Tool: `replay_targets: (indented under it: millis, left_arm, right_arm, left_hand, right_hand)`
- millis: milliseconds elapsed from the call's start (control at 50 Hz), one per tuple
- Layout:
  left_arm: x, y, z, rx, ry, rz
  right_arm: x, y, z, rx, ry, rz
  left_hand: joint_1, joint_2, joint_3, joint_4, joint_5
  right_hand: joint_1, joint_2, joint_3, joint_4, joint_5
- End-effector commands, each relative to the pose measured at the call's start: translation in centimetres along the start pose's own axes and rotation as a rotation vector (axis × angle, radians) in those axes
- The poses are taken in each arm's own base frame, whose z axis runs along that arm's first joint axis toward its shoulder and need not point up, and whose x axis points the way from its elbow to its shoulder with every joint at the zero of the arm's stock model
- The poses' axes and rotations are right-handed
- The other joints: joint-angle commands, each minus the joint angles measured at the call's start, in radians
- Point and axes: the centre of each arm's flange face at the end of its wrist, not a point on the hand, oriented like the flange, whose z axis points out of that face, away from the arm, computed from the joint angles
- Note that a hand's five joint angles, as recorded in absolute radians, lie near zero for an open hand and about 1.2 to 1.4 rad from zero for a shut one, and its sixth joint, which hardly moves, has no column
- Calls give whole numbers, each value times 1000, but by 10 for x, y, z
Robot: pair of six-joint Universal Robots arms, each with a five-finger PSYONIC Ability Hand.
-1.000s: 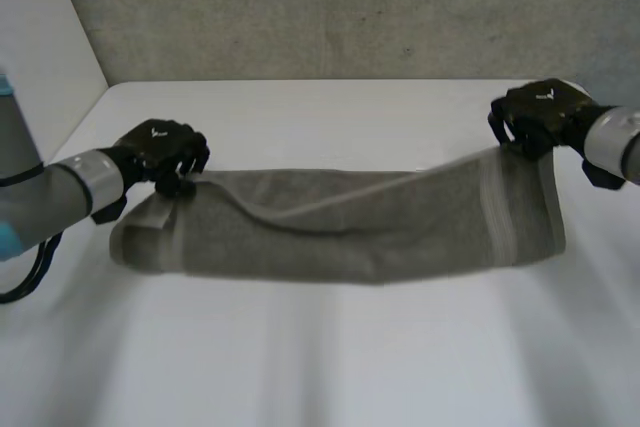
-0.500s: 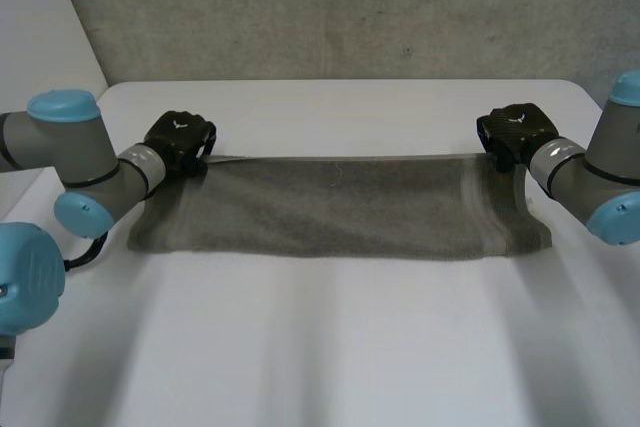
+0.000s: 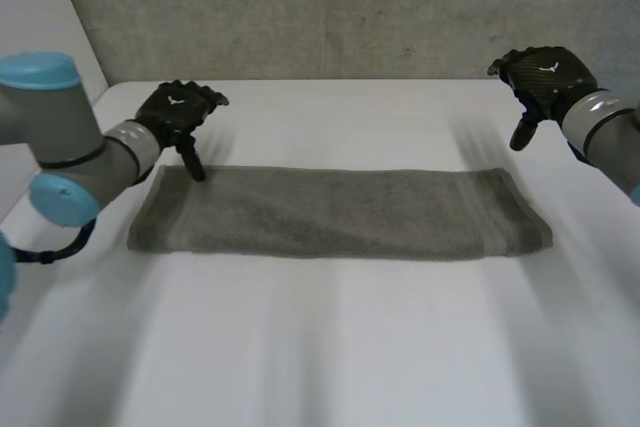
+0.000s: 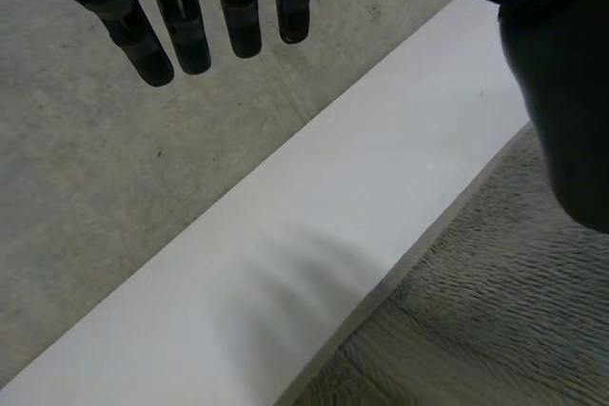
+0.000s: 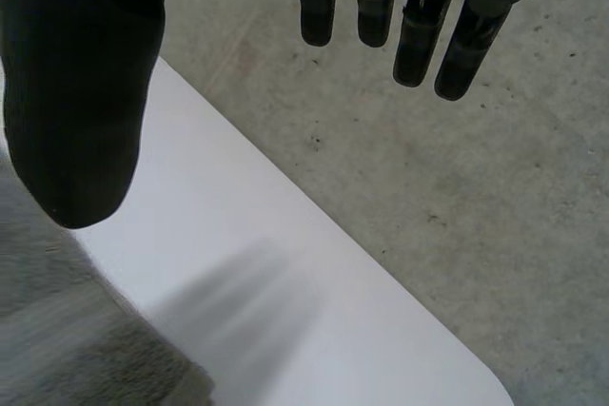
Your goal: Fold the towel.
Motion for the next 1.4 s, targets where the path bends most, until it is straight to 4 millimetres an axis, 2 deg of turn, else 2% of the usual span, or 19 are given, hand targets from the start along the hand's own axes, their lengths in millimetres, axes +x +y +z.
replay_targets:
  millis: [20,60,80,120,220,300,340,400,440,640,660,680,700,720,760,880,1020,1140,1400]
  left_arm:
    - [-1,-9,-43,-39,-2,-23]
    - [5,-7,-62,-50,-3,-29]
    - [5,-6,-63,-50,-3,-29]
    - [5,-6,-82,-43,-26,-29]
    - [9,-7,-104,-12,-44,-20]
    - [13,-5,-113,6,-27,-19]
    - [13,-2,-118,11,-9,-25]
    - [13,0,-119,7,-5,-31]
    - [13,2,-121,0,-3,-36]
    - [10,8,-124,-16,-12,-47]
    - [10,8,-124,-18,-13,-48]
    - [10,8,-124,-18,-13,-48]
    - [10,8,-124,-18,-13,-49]
    - [10,8,-125,-19,-13,-50]
    - [11,9,-125,-21,-10,-51]
    - [12,8,-128,-18,-11,-68]
    - [12,8,-128,-18,-10,-105]
    - [13,9,-128,-21,-9,-110]
    - [14,10,-128,-23,-5,-148]
  right_arm:
    - [-18,12,-36,-190,-103,-17]
    - [-33,33,-56,-303,-169,-66]
    - [-33,33,-56,-303,-169,-66]
    - [-39,47,-69,-340,-194,-105]
    - [-34,76,-76,-377,-167,-102]
    - [-31,92,-70,-348,-131,-100]
    - [-28,109,-63,-308,-99,-110]
    - [-23,115,-60,-292,-78,-111]
    - [-16,120,-57,-275,-49,-112]
    - [-10,125,-61,-302,-31,-101]
    - [-10,124,-63,-302,-33,-98]
    - [-10,124,-63,-302,-33,-98]
    - [-12,124,-65,-301,-41,-95]
    - [-13,124,-67,-298,-50,-92]
    - [-12,122,-69,-289,-57,-88]
    - [-10,105,-78,-210,-110,-46]
    - [-8,103,-78,-179,-143,36]
    - [-10,116,-71,-175,-157,49]
    - [-12,142,-57,-211,-165,53]
  left_hand:
    - [-16,-3,2,-7,3]
    - [-13,0,5,-4,6]
    - [-13,0,5,-4,6]
    - [-16,-3,2,-7,3]
    - [-22,-9,-3,-12,-3]
    - [-25,-12,-6,-15,-6]
    - [-22,-9,-4,-12,-3]
    - [-22,-9,-3,-12,-3]
    - [-25,-12,-6,-15,-6]
    - [-28,-15,-9,-18,-9]
    - [-28,-15,-9,-18,-9]
    - [-28,-15,-9,-18,-9]
    - [-28,-15,-9,-18,-9]
    - [-28,-15,-9,-18,-9]
    - [-28,-15,-9,-18,-9]
    - [-28,-15,-9,-18,-9]
    - [-28,-15,-9,-18,-9]
    - [-28,-15,-9,-18,-9]
    - [-25,-12,-6,-15,-6]
  right_hand:
    - [56,58,60,54,70]
    - [182,184,185,180,196]
    - [183,184,186,180,196]
    - [197,199,201,195,211]
    - [253,254,256,250,266]
    - [379,381,383,377,393]
    - [575,576,578,572,588]
    - [782,783,785,779,795]
    - [1138,1139,1141,1135,1151]
    - [1139,1140,1142,1136,1152]
    - [878,880,881,876,892]
    - [876,877,879,873,889]
    - [381,383,385,379,395]
    - [25,26,28,22,38]
    - [-17,-15,-13,-19,-3]
    - [27,29,30,24,40]
    - [165,167,168,163,178]
    - [361,363,365,359,375]
    - [432,434,435,430,446]
